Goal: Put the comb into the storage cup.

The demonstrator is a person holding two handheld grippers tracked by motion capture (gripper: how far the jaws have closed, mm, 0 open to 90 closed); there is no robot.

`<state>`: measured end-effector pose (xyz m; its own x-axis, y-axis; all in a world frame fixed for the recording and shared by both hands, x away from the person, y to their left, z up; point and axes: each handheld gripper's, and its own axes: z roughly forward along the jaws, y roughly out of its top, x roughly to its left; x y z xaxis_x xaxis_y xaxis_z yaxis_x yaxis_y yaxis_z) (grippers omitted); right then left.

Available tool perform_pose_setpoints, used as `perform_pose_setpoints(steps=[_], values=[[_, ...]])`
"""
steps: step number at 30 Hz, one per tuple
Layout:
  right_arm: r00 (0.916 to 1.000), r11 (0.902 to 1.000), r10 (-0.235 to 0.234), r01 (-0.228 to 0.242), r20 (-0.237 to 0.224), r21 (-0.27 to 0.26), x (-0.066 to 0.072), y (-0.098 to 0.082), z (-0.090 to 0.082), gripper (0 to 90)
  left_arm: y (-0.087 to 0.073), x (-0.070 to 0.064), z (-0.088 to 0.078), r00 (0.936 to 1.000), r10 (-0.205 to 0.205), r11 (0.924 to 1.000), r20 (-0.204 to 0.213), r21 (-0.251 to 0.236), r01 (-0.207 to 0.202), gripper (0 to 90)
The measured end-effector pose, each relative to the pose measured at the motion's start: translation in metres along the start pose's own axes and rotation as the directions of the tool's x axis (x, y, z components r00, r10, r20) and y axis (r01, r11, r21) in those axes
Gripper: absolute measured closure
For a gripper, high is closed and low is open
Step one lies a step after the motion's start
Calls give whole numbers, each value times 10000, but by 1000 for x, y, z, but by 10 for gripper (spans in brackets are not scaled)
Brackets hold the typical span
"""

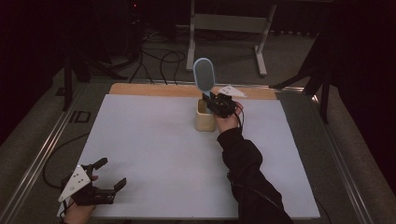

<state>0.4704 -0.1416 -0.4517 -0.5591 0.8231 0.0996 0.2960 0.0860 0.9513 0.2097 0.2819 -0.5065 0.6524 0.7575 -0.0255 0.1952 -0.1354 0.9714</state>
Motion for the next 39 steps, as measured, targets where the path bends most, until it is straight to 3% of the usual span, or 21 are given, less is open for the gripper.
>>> perform_pose_setpoints(steps=[5, 7, 8, 9, 12, 14, 22, 39], values=[[10000, 9999, -86, 86, 25, 51, 1, -2, -3, 689, 0, 0, 0, 10000, -18, 10000, 4, -17, 18, 0], [9998, 9998, -214, 214, 18, 33, 2, -3, -5, 565, 0, 0, 0, 10000, -15, 10000, 9, -3, 15, 0], [9998, 9998, -214, 214, 18, 33, 2, -3, -5, 565, 0, 0, 0, 10000, -15, 10000, 9, -3, 15, 0], [9988, 9988, -494, 494, 14, -45, 3, -5, -6, 384, 0, 0, 0, 10000, -19, 10000, 16, 0, 19, 0], [9967, 9968, -776, 779, 218, -154, 6, -6, -7, 155, 0, 0, 0, 10000, -21, 10000, 10, -9, 21, 0], [9957, 9957, -893, 898, 250, -205, 6, -5, -9, 86, 0, 0, 0, 10000, -29, 10000, 12, -8, 29, 0], [9952, 9950, -922, 933, 317, -349, 7, -3, -16, 75, 0, 0, 0, 10000, -25, 10000, 26, -9, 25, 0], [9959, 9960, -886, 884, 184, 87, 7, 5, -26, 76, 0, -1, 1, 10000, 31, 10000, -7, 23, -31, 0]])
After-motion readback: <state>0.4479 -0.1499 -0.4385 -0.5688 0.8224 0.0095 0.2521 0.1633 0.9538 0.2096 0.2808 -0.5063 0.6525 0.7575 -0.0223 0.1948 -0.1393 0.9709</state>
